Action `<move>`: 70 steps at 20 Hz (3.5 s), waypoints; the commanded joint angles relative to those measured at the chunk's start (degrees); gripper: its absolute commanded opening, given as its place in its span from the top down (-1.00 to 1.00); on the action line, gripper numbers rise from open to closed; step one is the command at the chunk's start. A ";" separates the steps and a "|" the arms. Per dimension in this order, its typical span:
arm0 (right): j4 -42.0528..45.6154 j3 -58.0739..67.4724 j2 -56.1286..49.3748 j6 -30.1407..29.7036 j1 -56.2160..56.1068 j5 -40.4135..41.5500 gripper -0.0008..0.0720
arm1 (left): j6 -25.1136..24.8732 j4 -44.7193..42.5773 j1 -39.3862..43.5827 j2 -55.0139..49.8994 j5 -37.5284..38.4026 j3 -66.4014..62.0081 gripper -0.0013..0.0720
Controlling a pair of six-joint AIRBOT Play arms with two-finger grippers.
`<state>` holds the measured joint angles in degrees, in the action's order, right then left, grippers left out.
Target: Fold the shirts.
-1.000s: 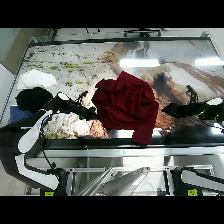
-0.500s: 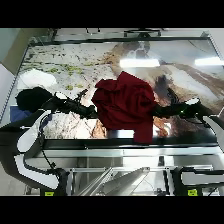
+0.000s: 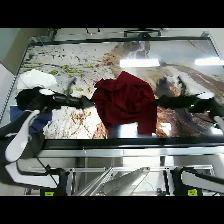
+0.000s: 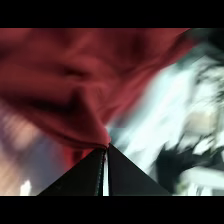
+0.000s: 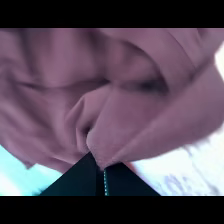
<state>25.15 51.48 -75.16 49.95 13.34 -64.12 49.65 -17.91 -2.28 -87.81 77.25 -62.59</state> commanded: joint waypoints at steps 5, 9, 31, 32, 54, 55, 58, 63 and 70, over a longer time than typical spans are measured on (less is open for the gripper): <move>-25.38 18.47 31.89 -8.72 14.19 -8.87 0.93 | -9.20 42.32 -14.56 24.59 16.83 -20.35 0.91; -19.87 27.19 45.05 -13.18 19.19 4.39 0.92 | -5.60 42.42 -23.19 32.70 12.09 -32.11 0.91; -5.29 25.33 -11.34 -2.91 10.93 5.25 -0.08 | 16.90 -24.61 -12.59 -15.17 13.60 -21.92 -0.75; -1.75 25.33 -9.77 -0.72 13.97 2.97 -0.08 | 17.33 -24.55 -12.17 -13.86 14.40 -19.08 -0.75; 27.71 23.41 -10.49 8.37 31.91 -9.42 -0.08 | 23.23 -25.40 12.26 8.26 -14.43 28.26 0.57; 28.46 23.28 -11.96 8.37 31.87 -11.21 -0.09 | 22.95 -25.38 12.26 8.26 -14.34 28.26 0.91; 28.65 21.05 -16.44 7.78 31.78 -15.50 -0.51 | 22.80 -25.70 12.24 8.26 -14.03 27.45 0.91; 29.18 13.29 -19.87 5.31 31.34 -15.39 -0.45 | 21.70 -26.01 6.60 8.26 -13.16 20.59 0.91; 29.22 8.83 -20.70 3.82 27.08 -15.41 -0.39 | 19.58 -26.03 1.27 8.24 -12.09 14.40 0.91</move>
<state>53.36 61.56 -95.46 54.37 42.52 -80.18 70.15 -44.05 0.64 -79.61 64.73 -46.09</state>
